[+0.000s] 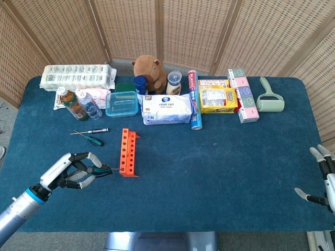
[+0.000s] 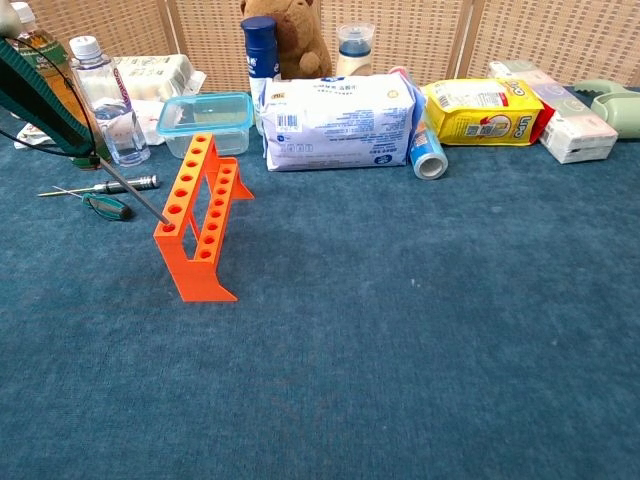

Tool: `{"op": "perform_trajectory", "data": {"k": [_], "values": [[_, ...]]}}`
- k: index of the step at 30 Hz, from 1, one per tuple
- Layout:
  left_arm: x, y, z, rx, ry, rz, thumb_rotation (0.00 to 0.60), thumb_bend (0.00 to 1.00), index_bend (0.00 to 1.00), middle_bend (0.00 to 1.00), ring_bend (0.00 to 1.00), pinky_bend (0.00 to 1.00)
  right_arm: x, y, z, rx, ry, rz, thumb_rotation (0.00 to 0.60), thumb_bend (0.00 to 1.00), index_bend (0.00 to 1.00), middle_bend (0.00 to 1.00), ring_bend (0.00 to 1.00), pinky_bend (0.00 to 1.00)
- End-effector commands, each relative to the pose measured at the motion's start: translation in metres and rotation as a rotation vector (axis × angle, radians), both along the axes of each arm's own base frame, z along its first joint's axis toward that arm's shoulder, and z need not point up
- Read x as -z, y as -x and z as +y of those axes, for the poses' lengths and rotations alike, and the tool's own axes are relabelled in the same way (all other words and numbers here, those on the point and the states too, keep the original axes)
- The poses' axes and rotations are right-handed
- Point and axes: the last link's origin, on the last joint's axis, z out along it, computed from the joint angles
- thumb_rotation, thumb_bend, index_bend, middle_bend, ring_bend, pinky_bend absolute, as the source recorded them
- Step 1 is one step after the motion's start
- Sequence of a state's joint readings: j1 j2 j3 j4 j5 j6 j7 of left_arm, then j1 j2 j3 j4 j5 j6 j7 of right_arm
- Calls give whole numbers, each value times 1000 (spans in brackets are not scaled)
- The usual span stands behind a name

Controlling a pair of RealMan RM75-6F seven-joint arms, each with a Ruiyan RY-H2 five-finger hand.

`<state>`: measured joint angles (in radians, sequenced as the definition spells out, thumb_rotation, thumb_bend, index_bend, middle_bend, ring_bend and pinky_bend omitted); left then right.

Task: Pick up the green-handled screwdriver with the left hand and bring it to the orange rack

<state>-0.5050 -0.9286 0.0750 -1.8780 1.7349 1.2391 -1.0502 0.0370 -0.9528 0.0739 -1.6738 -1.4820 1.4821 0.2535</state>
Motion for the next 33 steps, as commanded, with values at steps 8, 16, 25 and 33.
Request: {"op": "perform_trajectory", "data": {"k": [8, 16, 25, 33], "values": [[-1, 4, 1, -11, 0, 2, 600, 416, 559, 999, 959, 950, 0, 0, 0, 1, -2, 2, 600, 34, 59, 0, 0, 0], [2, 2, 2, -5, 7, -5, 600, 416, 559, 999, 960, 950, 0, 0, 0, 1, 0, 2, 600, 34, 59, 0, 0, 0], [6, -2, 2, 1, 12, -1, 600, 416, 559, 999, 959, 950, -1, 0, 0, 1, 1, -3, 600, 34, 59, 0, 0, 0], [7, -2, 5, -8, 8, 7, 600, 415, 559, 998, 959, 950, -2, 0, 0, 0, 3, -5, 600, 35, 59, 0, 0, 0]]}}
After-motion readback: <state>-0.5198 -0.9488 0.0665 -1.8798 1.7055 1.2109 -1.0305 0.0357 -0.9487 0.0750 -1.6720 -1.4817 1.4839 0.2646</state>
